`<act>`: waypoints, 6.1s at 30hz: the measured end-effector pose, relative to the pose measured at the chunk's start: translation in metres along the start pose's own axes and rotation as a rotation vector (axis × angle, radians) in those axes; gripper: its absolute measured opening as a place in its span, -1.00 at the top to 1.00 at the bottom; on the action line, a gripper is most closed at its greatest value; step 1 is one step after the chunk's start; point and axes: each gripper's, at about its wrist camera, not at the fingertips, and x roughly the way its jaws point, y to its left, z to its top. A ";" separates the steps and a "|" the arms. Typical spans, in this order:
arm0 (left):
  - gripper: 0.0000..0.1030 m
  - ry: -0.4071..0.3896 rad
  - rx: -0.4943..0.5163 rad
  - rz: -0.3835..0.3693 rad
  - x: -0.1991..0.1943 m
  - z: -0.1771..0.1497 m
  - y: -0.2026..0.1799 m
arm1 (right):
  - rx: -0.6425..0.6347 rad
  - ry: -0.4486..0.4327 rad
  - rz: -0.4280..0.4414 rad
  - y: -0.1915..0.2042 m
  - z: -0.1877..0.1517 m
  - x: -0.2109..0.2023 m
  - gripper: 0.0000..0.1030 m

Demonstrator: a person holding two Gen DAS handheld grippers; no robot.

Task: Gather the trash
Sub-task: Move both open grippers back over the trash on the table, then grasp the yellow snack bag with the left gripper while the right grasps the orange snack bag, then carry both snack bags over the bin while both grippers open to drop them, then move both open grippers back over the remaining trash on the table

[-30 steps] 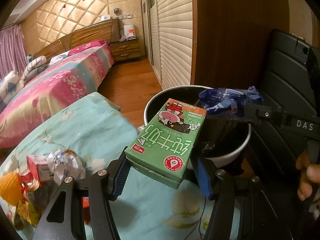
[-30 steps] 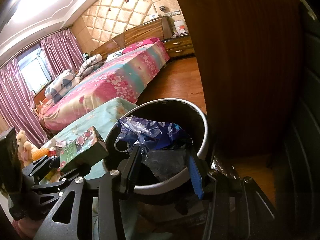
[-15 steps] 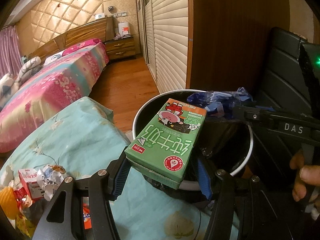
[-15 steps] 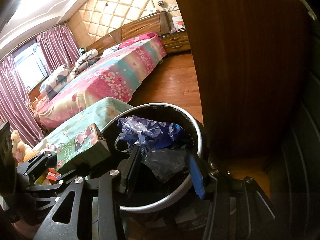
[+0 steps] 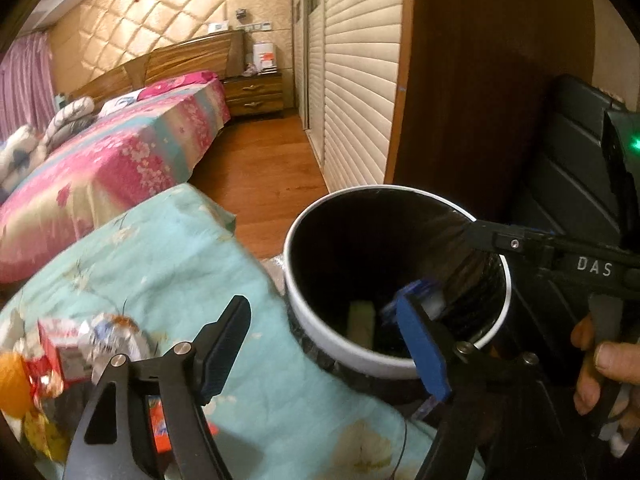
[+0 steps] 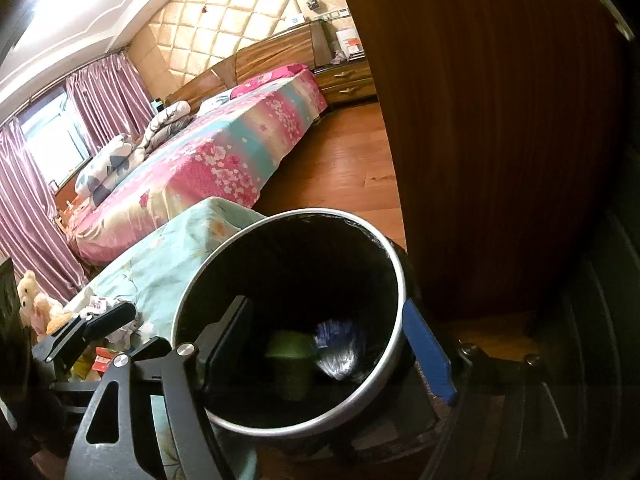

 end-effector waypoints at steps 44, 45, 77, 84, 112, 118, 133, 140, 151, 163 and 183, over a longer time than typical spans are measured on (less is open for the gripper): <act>-0.55 -0.033 -0.467 0.243 -0.152 -0.152 0.155 | -0.163 0.153 0.260 0.171 -0.100 0.028 -0.96; -0.55 -0.029 -0.470 0.247 -0.150 -0.152 0.159 | -0.165 0.153 0.261 0.174 -0.100 0.030 -0.96; 1.00 -0.026 -0.453 0.169 -0.108 -0.129 0.205 | -0.190 0.188 0.304 0.193 -0.093 0.060 0.88; 1.00 -0.044 -0.417 0.142 -0.119 -0.136 0.192 | -0.202 0.143 0.322 0.189 -0.092 0.039 0.92; 1.00 -0.074 -0.269 -0.009 -0.096 -0.083 0.120 | -0.075 0.011 0.200 0.088 -0.062 -0.017 0.92; 1.00 -0.080 -0.243 -0.031 -0.084 -0.067 0.105 | -0.060 -0.004 0.179 0.068 -0.052 -0.020 0.92; 1.00 -0.075 -0.192 -0.055 -0.048 -0.030 0.080 | -0.010 -0.022 0.119 0.026 -0.027 -0.013 0.91; 1.00 -0.070 -0.159 -0.058 -0.029 -0.013 0.069 | 0.006 -0.013 0.105 0.012 -0.019 -0.006 0.91; 1.00 -0.048 -0.119 -0.049 -0.002 0.006 0.053 | 0.021 0.010 0.084 0.003 -0.011 0.006 0.90; 0.91 -0.010 -0.109 -0.065 0.020 0.016 0.045 | 0.005 0.011 0.057 -0.004 -0.003 0.009 0.82; -0.20 -0.047 -0.215 0.019 -0.038 -0.045 0.077 | 0.003 -0.032 0.101 0.026 -0.015 -0.013 -0.71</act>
